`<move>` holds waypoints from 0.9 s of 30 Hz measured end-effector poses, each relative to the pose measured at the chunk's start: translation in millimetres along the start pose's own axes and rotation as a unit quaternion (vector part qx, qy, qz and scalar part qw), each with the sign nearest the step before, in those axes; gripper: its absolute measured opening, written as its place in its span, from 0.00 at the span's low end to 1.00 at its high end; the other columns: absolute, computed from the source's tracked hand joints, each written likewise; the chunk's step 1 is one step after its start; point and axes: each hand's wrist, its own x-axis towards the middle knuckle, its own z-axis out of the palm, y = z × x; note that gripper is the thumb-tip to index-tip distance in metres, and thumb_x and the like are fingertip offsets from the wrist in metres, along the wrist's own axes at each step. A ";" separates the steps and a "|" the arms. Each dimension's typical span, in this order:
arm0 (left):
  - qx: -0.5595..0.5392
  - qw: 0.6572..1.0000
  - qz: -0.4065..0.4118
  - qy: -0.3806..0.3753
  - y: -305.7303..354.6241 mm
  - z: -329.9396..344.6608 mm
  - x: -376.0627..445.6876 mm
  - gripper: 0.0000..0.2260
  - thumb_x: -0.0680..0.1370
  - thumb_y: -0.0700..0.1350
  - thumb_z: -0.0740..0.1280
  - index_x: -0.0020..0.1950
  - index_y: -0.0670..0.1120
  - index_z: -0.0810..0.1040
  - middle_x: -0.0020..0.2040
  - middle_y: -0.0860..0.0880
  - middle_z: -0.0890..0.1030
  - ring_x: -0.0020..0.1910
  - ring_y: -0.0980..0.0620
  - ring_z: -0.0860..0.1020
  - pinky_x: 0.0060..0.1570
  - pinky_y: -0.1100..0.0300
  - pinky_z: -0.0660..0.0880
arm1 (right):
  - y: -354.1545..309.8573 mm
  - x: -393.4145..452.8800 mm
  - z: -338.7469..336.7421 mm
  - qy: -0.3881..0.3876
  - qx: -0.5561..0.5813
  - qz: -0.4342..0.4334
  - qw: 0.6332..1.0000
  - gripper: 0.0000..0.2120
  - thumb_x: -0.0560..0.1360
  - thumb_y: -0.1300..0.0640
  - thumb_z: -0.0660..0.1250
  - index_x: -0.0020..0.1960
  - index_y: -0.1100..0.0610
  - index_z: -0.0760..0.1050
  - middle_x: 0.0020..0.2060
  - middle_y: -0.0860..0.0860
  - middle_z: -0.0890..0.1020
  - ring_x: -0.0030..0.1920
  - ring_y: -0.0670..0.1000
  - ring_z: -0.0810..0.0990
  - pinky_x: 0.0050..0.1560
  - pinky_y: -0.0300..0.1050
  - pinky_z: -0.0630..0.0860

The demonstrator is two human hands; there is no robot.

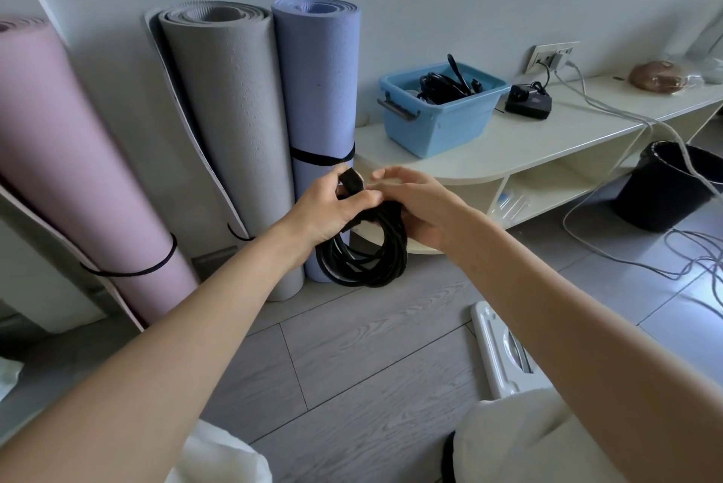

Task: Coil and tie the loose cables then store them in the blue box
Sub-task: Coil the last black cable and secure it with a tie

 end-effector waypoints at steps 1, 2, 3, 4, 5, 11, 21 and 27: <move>0.000 1.000 -0.010 -0.003 -0.5 1.3 -1.9 0.13 0.64 0.50 0.71 0.43 0.46 0.73 0.35 0.50 0.74 0.39 0.52 0.75 0.50 0.54 0.73 | 3.3 -1.3 2.9 0.021 -0.039 -0.001 0.999 0.06 0.74 0.67 0.65 0.45 0.57 0.73 0.34 0.55 0.79 0.32 0.50 0.79 0.37 0.42 0.77; 0.003 1.000 -0.019 -0.004 -0.8 2.4 -3.0 0.12 0.64 0.50 0.70 0.40 0.47 0.72 0.36 0.47 0.75 0.40 0.49 0.76 0.52 0.50 0.74 | 7.1 -0.8 5.7 0.050 -0.104 -0.015 0.993 0.06 0.74 0.68 0.64 0.45 0.57 0.73 0.35 0.56 0.79 0.32 0.51 0.79 0.35 0.41 0.77; 0.009 0.999 -0.031 0.001 -0.5 3.8 -3.8 0.11 0.65 0.49 0.71 0.38 0.48 0.71 0.36 0.46 0.75 0.41 0.48 0.76 0.52 0.50 0.75 | 10.8 -0.4 9.2 0.085 -0.178 -0.041 0.979 0.06 0.74 0.67 0.62 0.45 0.58 0.74 0.37 0.57 0.79 0.33 0.52 0.79 0.35 0.41 0.77; 0.012 0.999 -0.041 0.015 0.8 5.9 -3.4 0.09 0.67 0.48 0.70 0.38 0.48 0.71 0.36 0.46 0.76 0.39 0.49 0.77 0.49 0.56 0.76 | 12.8 0.7 10.7 0.120 -0.240 -0.073 0.960 0.07 0.74 0.66 0.61 0.46 0.58 0.75 0.40 0.57 0.80 0.37 0.53 0.80 0.37 0.42 0.77; 0.006 0.997 -0.053 0.048 2.6 6.1 -2.0 0.08 0.71 0.45 0.69 0.37 0.47 0.71 0.35 0.46 0.77 0.36 0.52 0.77 0.41 0.64 0.75 | 10.2 0.6 12.9 0.144 -0.280 -0.105 0.943 0.07 0.75 0.65 0.61 0.48 0.58 0.76 0.42 0.56 0.80 0.40 0.52 0.79 0.41 0.43 0.77; -0.115 0.963 -0.149 0.194 16.7 6.2 -0.6 0.05 0.74 0.43 0.63 0.38 0.45 0.73 0.25 0.49 0.77 0.18 0.58 0.68 0.24 0.66 0.63 | 4.8 -28.1 5.7 -0.021 -0.531 -0.306 0.790 0.18 0.74 0.58 0.67 0.63 0.57 0.70 0.58 0.53 0.74 0.56 0.52 0.73 0.56 0.45 0.71; -0.231 0.941 -0.203 0.141 33.2 42.6 55.4 0.08 0.77 0.46 0.63 0.42 0.43 0.76 0.33 0.46 0.79 0.29 0.52 0.72 0.29 0.62 0.67 | -7.8 -4.1 -48.6 0.125 -0.393 -0.245 0.877 0.20 0.78 0.64 0.59 0.68 0.51 0.68 0.53 0.55 0.80 0.54 0.54 0.78 0.57 0.49 0.75; -0.096 0.988 -0.051 0.112 75.8 40.3 154.1 0.09 0.80 0.48 0.59 0.46 0.45 0.74 0.42 0.47 0.75 0.40 0.50 0.73 0.42 0.60 0.70 | -85.9 86.9 -87.2 0.312 -0.251 -0.252 0.881 0.15 0.77 0.65 0.58 0.62 0.57 0.70 0.46 0.53 0.75 0.46 0.53 0.74 0.48 0.46 0.72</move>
